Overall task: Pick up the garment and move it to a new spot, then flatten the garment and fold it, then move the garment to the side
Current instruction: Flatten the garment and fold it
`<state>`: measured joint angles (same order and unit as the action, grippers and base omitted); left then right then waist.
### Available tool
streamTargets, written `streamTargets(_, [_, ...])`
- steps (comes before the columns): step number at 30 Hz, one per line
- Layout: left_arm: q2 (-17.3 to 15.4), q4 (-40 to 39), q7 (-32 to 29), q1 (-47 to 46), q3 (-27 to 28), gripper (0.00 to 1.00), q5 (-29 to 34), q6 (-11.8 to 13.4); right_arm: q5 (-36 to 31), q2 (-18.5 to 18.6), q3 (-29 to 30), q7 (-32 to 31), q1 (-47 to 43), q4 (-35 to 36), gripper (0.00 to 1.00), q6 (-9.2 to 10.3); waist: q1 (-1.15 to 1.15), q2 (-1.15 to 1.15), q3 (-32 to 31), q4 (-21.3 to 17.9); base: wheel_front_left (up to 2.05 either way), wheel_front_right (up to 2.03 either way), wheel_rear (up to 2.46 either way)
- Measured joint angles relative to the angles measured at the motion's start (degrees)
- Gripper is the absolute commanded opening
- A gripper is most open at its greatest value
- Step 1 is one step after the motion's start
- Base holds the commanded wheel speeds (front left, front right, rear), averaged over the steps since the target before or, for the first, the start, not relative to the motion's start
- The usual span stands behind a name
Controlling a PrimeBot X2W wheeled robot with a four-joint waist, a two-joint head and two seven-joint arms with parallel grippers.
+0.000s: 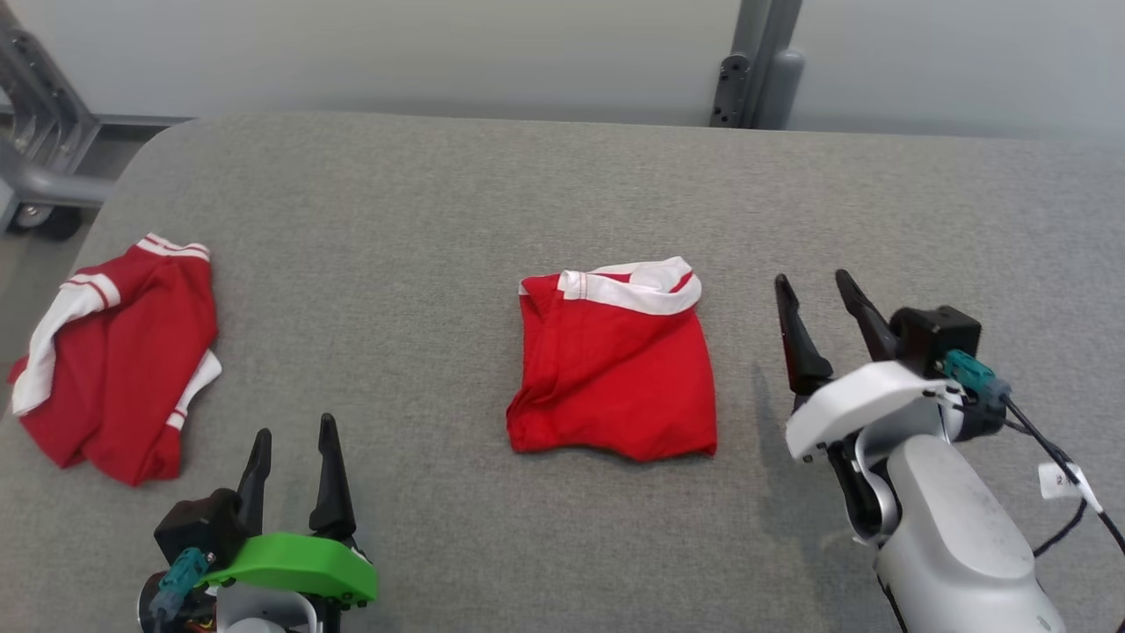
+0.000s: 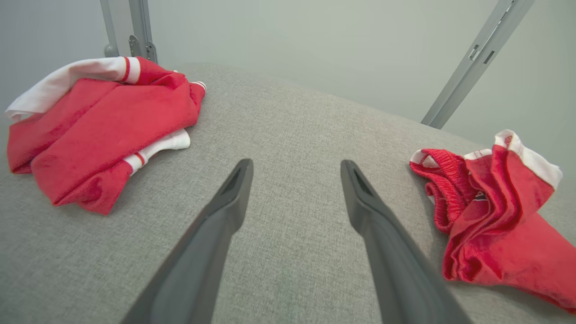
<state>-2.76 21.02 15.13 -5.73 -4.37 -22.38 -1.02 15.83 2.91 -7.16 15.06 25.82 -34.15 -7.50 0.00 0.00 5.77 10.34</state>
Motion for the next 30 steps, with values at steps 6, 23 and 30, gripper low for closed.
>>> streamTargets(6, [0.02,-0.97,0.00,0.98,1.26,1.00,2.38,0.08,-3.15,0.02,3.98,0.00,-7.32,5.66,1.00,0.00,0.00,0.00,-0.93,-4.37,0.00,0.00,0.00])
streamTargets(23, [0.02,-2.70,0.00,3.65,1.81,1.00,4.06,0.74,-2.63,0.02,-2.90,0.00,-12.85,6.76,1.00,0.01,0.00,0.00,-1.89,-9.52,0.00,0.00,0.00])
streamTargets(30, [0.02,-1.93,0.00,2.97,-0.56,1.00,2.90,0.48,-2.23,0.52,-15.62,-0.79,0.81,-1.49,1.00,0.00,0.00,0.00,-0.81,-6.56,0.00,0.00,0.00])
